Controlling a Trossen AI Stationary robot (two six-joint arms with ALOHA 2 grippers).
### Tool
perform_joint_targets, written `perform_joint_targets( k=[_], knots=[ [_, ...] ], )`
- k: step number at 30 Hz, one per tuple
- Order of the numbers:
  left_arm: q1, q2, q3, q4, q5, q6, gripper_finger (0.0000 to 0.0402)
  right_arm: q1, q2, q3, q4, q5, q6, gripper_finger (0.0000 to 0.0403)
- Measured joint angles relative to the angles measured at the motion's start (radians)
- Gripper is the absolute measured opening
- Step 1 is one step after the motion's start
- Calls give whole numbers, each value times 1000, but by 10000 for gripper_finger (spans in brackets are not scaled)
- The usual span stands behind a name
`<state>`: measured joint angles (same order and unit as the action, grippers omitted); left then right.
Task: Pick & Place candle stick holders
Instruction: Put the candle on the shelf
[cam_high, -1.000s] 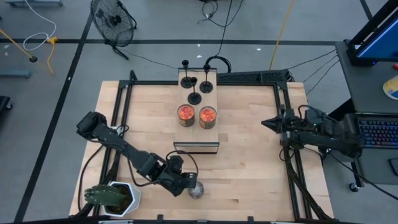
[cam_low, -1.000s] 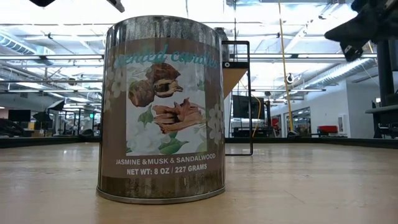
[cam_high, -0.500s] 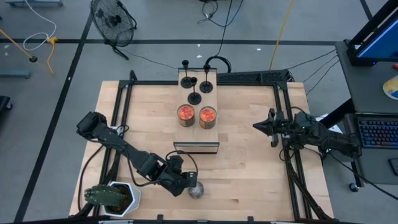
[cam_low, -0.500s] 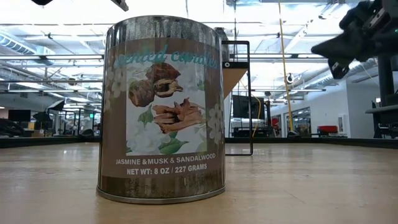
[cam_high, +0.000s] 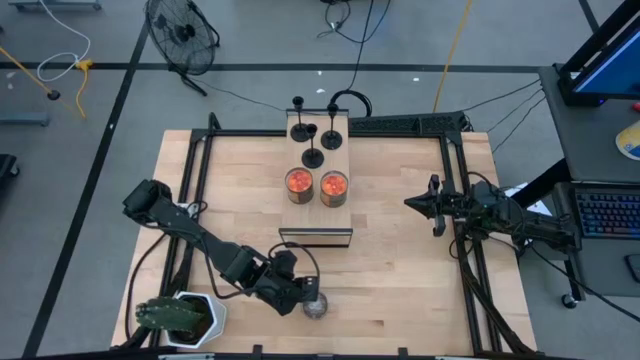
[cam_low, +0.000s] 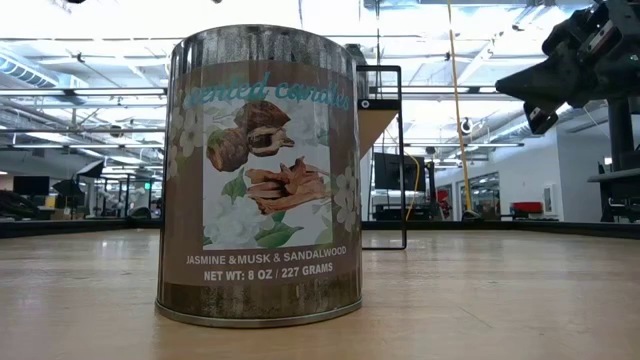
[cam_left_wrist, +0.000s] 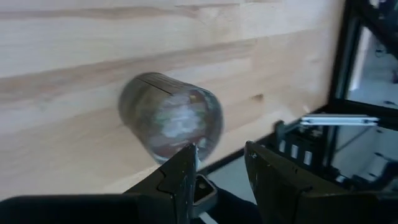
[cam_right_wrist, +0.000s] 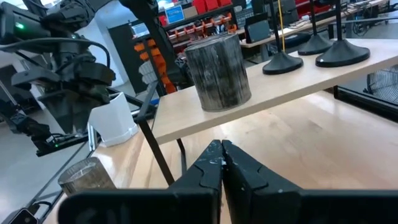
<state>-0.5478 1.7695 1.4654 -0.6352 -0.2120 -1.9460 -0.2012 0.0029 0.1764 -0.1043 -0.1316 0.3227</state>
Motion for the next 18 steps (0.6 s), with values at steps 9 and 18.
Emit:
perform_joint_targets(
  k=[9,18],
  knots=[
    [5,26,0,-3,9,-32,143,0,0,0,0,0,6,0],
    [11,126,-1,50,94,-50,143,0,0,0,3,-1,6,0]
  ],
)
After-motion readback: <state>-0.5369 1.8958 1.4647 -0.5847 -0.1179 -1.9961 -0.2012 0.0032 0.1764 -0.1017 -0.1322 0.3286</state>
